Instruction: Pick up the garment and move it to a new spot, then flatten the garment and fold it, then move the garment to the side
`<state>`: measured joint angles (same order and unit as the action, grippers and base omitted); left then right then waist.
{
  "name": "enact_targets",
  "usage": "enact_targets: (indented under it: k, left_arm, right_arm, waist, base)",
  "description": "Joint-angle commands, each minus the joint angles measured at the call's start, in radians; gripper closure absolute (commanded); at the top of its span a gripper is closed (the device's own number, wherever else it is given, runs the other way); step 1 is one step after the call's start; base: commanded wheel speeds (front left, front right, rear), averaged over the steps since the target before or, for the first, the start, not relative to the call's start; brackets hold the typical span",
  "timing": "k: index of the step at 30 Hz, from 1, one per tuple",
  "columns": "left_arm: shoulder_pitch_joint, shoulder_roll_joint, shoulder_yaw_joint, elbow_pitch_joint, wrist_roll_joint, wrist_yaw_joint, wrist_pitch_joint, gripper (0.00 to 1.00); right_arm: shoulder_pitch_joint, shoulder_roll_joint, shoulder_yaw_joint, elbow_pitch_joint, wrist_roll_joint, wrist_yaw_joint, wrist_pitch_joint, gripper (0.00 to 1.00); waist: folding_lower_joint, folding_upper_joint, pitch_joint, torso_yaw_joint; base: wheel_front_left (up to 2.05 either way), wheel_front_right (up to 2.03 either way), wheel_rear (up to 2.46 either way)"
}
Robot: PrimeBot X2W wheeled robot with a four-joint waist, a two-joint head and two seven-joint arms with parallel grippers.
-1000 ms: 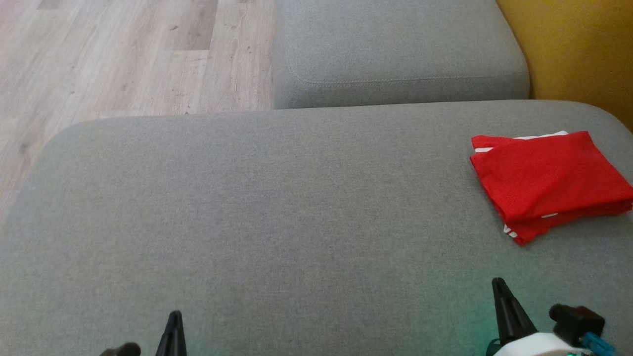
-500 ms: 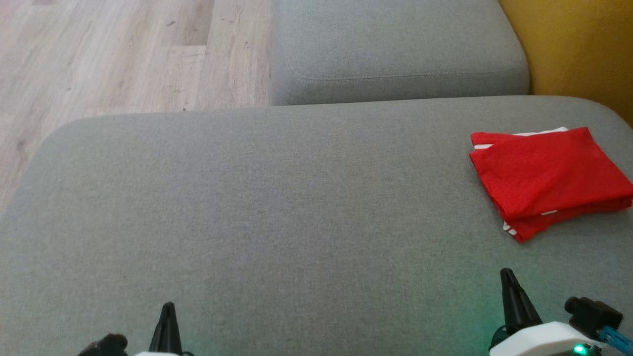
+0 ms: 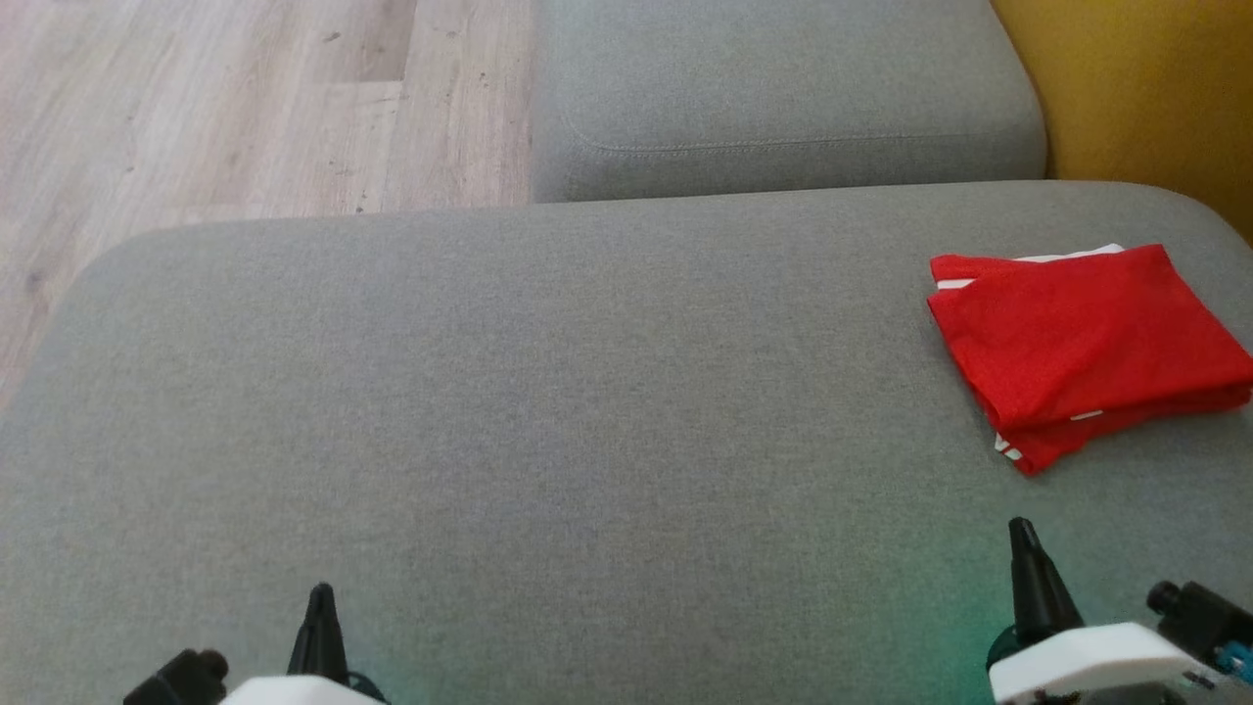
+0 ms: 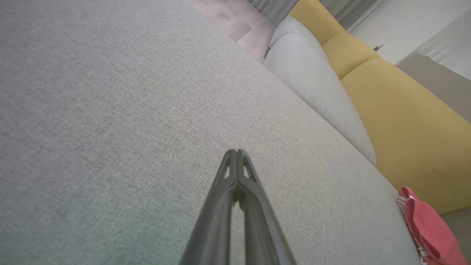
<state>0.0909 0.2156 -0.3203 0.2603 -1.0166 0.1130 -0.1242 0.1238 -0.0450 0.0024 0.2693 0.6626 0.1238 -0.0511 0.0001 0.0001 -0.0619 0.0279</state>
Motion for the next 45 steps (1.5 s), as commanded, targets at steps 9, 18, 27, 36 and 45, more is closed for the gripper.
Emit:
enact_targets:
  k: [9, 18, 27, 36, 45]
  left_arm:
    - [-0.074, -0.014, 0.073, -0.024, -0.074, -0.034, 0.027, 1.00]
    - [-0.089, -0.032, 0.117, -0.023, -0.139, -0.060, 0.052, 1.00]
    - [-0.104, -0.050, 0.160, -0.022, -0.204, -0.086, 0.077, 1.00]
    - [-0.122, -0.070, 0.209, -0.021, -0.276, -0.115, 0.105, 1.00]
    - [-0.135, -0.086, 0.248, -0.020, -0.333, -0.138, 0.128, 1.00]
  right_arm:
    - [-0.081, -0.014, -0.008, -0.031, 0.121, 0.003, 0.018, 1.00]
    - [-0.100, -0.016, -0.018, -0.030, 0.225, 0.003, 0.034, 1.00]
    - [-0.118, -0.016, -0.029, -0.030, 0.329, 0.004, 0.050, 1.00]
    - [-0.138, -0.017, -0.041, -0.029, 0.445, 0.005, 0.068, 1.00]
    - [-0.155, -0.017, -0.052, -0.028, 0.537, 0.005, 0.083, 1.00]
  waist:
    - [-0.0001, -0.0001, 0.007, -0.003]
    - [-0.0001, -0.0001, 0.014, -0.006]
    - [-0.0001, -0.0001, 0.021, -0.009]
    - [-0.0001, -0.0001, 0.029, -0.013]
    - [-0.0001, -0.0001, 0.036, -0.015]
  base:
    - [0.00, 0.00, 0.00]
    - [0.00, 0.00, 0.00]
    - [0.00, 0.00, 0.00]
    - [0.00, 0.00, 0.00]
    - [0.00, 0.00, 0.00]
